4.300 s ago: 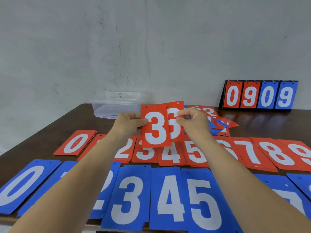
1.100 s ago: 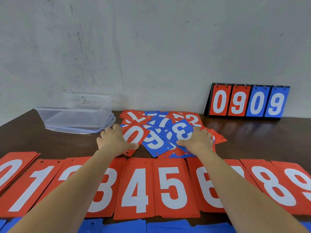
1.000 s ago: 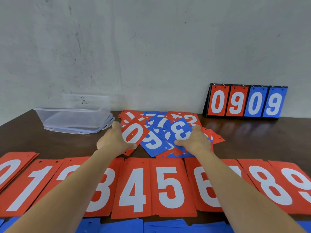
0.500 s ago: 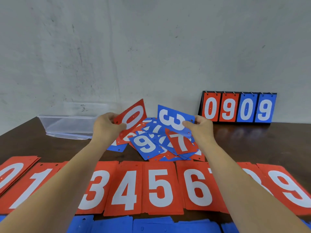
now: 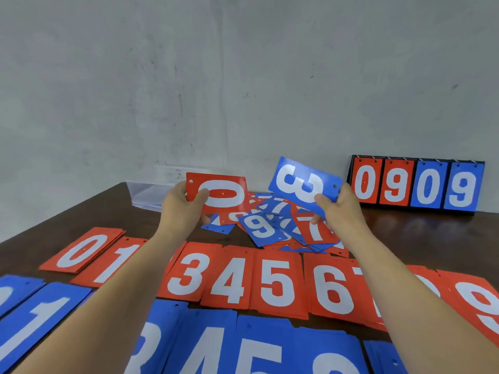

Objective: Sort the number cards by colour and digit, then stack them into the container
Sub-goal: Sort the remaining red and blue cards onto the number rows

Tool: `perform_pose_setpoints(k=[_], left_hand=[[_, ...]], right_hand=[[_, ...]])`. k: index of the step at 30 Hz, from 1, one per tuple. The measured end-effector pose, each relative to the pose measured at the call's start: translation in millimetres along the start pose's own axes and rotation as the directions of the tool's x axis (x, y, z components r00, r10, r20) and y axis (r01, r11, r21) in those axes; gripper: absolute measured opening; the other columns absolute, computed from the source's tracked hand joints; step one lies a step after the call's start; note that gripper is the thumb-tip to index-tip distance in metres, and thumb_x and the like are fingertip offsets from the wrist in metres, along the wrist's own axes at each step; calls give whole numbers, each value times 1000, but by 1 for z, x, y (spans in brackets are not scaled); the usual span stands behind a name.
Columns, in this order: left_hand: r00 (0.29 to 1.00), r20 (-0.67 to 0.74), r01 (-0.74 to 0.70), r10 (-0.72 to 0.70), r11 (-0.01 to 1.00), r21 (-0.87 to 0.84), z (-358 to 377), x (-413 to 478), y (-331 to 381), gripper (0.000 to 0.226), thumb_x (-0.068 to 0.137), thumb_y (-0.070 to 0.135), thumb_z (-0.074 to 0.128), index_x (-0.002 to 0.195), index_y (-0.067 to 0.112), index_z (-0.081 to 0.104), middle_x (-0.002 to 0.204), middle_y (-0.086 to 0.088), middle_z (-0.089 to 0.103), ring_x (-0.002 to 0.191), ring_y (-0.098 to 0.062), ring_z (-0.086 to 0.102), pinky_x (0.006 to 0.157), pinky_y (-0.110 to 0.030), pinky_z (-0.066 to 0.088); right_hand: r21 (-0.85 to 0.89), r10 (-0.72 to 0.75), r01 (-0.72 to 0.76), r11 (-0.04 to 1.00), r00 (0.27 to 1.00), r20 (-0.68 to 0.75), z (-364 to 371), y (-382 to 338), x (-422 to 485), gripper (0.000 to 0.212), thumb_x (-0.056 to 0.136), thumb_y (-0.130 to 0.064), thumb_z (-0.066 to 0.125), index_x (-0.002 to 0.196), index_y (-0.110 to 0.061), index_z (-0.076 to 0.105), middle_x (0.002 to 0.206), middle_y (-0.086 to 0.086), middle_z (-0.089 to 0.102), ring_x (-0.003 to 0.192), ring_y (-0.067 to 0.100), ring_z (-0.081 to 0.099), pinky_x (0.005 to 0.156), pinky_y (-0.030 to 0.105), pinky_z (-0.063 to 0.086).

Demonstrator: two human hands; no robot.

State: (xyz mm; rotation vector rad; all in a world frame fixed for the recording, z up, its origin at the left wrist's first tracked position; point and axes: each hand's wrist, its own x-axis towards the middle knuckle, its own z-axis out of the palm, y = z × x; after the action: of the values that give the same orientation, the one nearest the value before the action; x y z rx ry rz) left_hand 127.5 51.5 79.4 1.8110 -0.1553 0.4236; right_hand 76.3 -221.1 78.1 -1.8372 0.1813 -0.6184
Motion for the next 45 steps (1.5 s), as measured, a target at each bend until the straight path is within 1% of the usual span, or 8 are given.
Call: perform_pose_setpoints(k=[8,13,18,21,24,34,39,45], left_hand=[[991,-90,91,-95,995,-47,-42,-18,-8,18,82,16,75,95,17,64,76,-1,73,73,-14,71,82,-35,57],[988,-111,100,-108,992,-75,-75,-17,-10,20,85,13,73,102,4,68,78,0,68,62,-4,65,65,-19,55],[986,-96,126,-136,987,-102,-129,2,-25,4,85,11,70,84,7,72,81,-17,73,75,-38,70,76,-51,59],[985,-82,144,-153,983,-112,-162,20,-41,9,88,9,67,90,1,69,74,-18,68,65,-35,66,63,-42,58],[977,-31,205,-210,970,-128,-194,41,-59,4,90,13,67,90,10,69,86,-13,73,76,-29,71,70,-40,58],[947,115,302,-301,953,2,-265,103,-130,12,87,19,71,92,8,68,89,-12,72,68,-21,68,62,-30,55],[924,183,320,-336,941,110,-268,118,-164,17,86,21,73,93,6,71,97,-14,72,86,-30,68,84,-45,57],[917,194,315,-350,930,189,-251,121,-187,19,85,22,74,97,8,71,98,-12,72,91,-30,68,86,-46,56]], right_hand=[[51,-46,45,998,999,24,23,-20,-23,33,84,0,67,110,-13,50,99,4,65,69,11,64,54,16,48],[115,-63,54,992,995,76,52,-43,-38,30,81,1,70,103,-12,56,95,5,67,72,13,65,60,25,50],[182,-103,79,980,986,130,96,-70,-51,19,81,5,69,98,-2,65,82,10,70,58,7,62,51,16,47],[215,-87,53,975,985,151,130,-83,-60,13,84,8,64,89,-3,66,66,-3,67,46,-5,56,43,9,40],[220,-14,-21,975,988,156,168,-87,-73,20,85,3,66,77,-15,65,53,-14,65,45,-3,57,41,13,42],[220,178,-195,956,979,95,265,-96,-136,13,87,-6,67,78,-14,64,55,-11,65,42,-1,58,38,14,42],[179,269,-268,947,963,17,281,-95,-154,9,87,-10,69,82,-17,64,71,-5,67,47,-1,62,39,13,45],[67,311,-309,949,950,-23,281,-95,-165,9,87,-17,70,95,-16,66,77,-4,66,46,-3,59,39,10,41]])
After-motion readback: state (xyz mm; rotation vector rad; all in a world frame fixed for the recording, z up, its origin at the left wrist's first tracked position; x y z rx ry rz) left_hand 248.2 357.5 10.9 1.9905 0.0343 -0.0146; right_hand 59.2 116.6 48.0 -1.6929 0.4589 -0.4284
